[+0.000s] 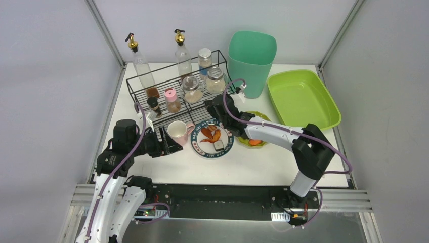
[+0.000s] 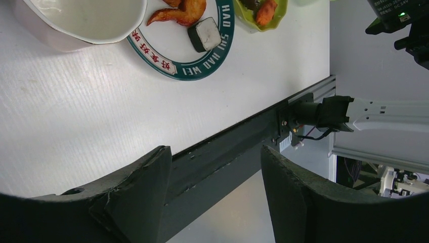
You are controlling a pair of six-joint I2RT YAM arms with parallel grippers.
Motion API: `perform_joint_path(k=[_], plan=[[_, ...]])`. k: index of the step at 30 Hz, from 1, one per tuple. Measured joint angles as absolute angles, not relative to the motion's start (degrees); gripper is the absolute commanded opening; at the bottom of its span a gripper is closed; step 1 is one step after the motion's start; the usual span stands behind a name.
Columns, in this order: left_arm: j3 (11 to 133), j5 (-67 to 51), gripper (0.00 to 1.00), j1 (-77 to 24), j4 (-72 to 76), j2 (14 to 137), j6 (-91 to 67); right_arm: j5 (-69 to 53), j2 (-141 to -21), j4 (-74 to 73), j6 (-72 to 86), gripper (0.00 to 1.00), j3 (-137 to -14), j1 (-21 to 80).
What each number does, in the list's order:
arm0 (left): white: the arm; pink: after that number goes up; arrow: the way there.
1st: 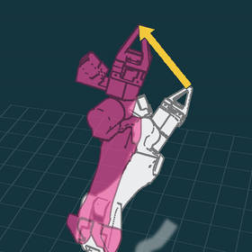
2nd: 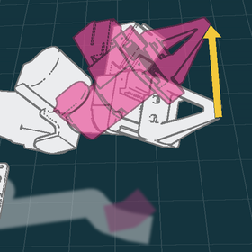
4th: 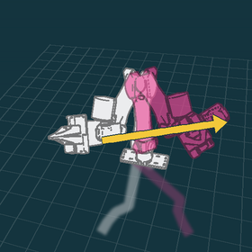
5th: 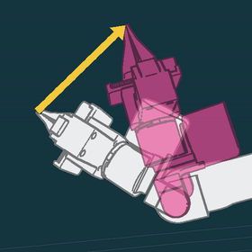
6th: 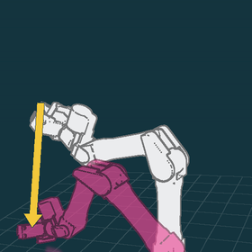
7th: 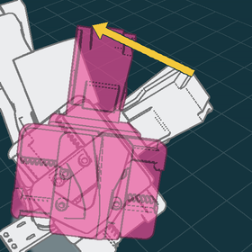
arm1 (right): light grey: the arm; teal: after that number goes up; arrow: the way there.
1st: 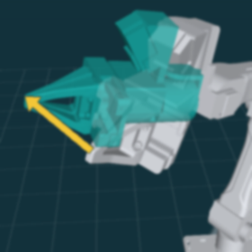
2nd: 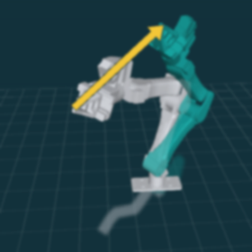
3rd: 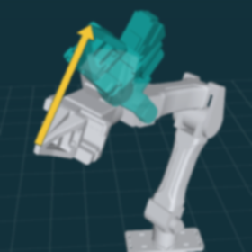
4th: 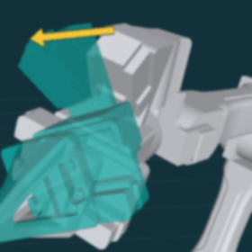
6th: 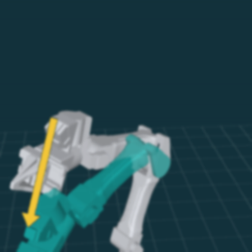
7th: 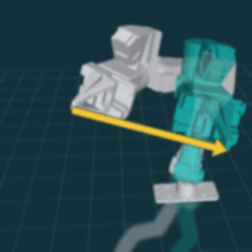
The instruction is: Clear the kitchen counter
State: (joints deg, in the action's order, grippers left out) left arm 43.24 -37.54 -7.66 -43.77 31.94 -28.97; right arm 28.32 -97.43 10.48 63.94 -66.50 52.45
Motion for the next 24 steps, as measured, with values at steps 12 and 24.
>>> perform_joint_path(k=[12,24], plan=[[43.2,-37.5,0.67,-7.7,-43.7,31.0,-29.0,29.3,-103.4,10.9,64.9,0.00,-72.9,51.7],[43.2,-37.5,0.67,-7.7,-43.7,29.7,-29.0,26.4,-114.2,11.1,64.7,0.00,-85.8,51.0]])
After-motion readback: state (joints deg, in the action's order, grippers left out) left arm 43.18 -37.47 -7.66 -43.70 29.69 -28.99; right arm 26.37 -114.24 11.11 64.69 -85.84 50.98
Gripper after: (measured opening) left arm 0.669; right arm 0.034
